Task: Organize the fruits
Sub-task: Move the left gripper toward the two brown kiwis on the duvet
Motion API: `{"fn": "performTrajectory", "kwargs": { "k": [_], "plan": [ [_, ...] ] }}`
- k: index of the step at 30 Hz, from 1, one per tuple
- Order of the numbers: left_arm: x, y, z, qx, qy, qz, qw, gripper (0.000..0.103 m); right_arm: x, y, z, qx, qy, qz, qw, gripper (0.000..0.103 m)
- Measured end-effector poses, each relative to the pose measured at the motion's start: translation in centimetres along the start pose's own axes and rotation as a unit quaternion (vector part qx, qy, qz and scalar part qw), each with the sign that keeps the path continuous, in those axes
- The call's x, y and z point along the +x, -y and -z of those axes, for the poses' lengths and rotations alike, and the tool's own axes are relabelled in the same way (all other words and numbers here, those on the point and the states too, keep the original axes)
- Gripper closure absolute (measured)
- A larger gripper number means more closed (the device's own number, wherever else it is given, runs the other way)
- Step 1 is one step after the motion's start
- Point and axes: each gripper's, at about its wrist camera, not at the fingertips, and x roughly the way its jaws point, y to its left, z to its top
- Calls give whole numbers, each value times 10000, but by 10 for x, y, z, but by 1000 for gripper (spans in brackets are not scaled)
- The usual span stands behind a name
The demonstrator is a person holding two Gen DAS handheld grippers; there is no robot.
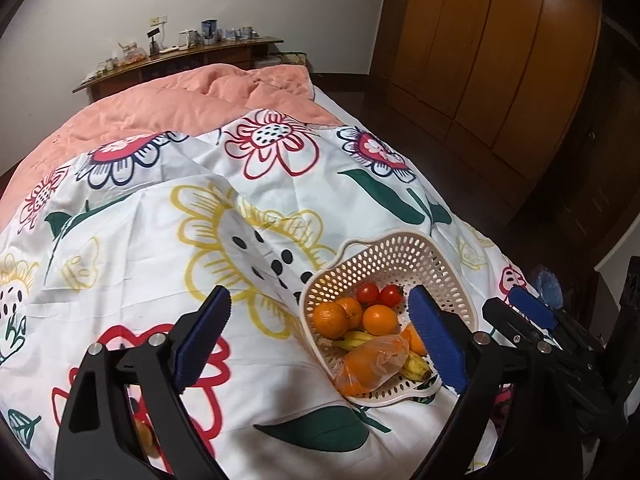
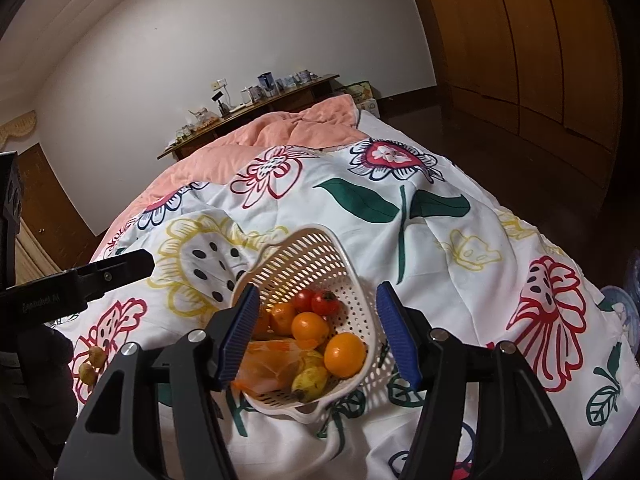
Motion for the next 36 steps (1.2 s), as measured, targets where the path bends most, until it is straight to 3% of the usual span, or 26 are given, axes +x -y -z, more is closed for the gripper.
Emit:
{"fn": "performTrajectory", "kwargs": {
  "k": [8, 13, 22, 30, 36],
  "plan": [
    [-17, -17, 2, -85, 162, -158, 9997, 8, -10, -20, -2, -194, 256, -268, 9991, 26],
    [-37, -36, 3, -165, 366, -356, 9986, 7, -22, -38, -4, -356, 593, -551, 9961, 5],
    [-77, -79, 10, -255, 882, -815, 9924, 4, -18, -65, -6, -626, 240, -748, 9949, 5],
    [-104, -120, 28, -522, 1014, -1165, 9866, 4, -35, -90, -12, -816, 493, -770, 9925, 5],
    [-111, -140, 50, -711, 898, -1206, 9861, 4, -42, -111, -16, -1062, 689, -637, 9899, 5]
  ]
}}
